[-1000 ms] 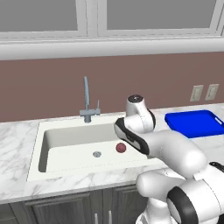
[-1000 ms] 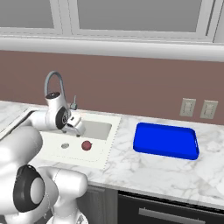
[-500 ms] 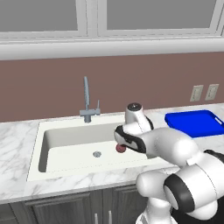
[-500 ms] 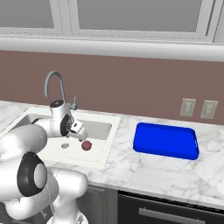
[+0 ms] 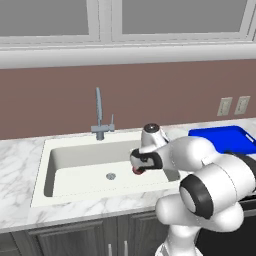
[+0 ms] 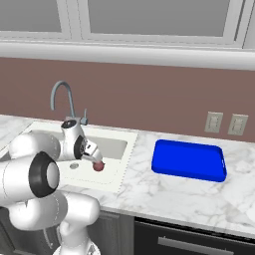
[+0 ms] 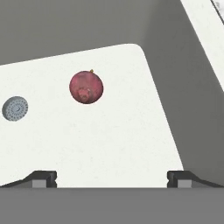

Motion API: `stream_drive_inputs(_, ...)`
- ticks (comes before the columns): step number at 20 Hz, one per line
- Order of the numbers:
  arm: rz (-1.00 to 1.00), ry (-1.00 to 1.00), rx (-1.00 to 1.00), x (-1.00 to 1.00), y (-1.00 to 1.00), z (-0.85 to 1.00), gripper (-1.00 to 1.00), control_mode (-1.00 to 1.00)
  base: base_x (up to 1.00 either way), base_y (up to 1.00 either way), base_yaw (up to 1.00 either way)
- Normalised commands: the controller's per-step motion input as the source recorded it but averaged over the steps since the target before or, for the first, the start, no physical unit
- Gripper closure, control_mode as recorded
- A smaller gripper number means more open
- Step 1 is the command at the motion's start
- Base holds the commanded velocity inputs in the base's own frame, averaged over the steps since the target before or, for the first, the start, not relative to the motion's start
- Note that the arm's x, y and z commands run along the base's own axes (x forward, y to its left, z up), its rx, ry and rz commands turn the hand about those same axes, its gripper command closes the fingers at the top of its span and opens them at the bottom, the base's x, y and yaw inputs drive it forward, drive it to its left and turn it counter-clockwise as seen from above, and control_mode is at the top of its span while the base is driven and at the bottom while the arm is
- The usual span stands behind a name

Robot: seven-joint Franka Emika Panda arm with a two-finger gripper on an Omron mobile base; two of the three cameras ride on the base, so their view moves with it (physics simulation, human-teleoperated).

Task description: Pick up all produce items and place them in the sink. Turn on the sink faucet to wash them. Then turn the sink off and put them in the tray.

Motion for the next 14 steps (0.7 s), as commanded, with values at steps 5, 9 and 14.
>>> stream_drive_inputs(5,0.00,0.00,0.00,0.11,0.00,-0.26,-1.00,-1.00,0.00,0.00,0.00)
stream_drive_inputs(9,0.00,0.00,0.00,0.12,0.00,-0.25,-1.00,-1.00,0.00,0.00,0.00)
stream_drive_inputs(14,0.00,0.00,0.01,0.15,0.00,-0.22,-1.00,-1.00,0.00,0.00,0.00)
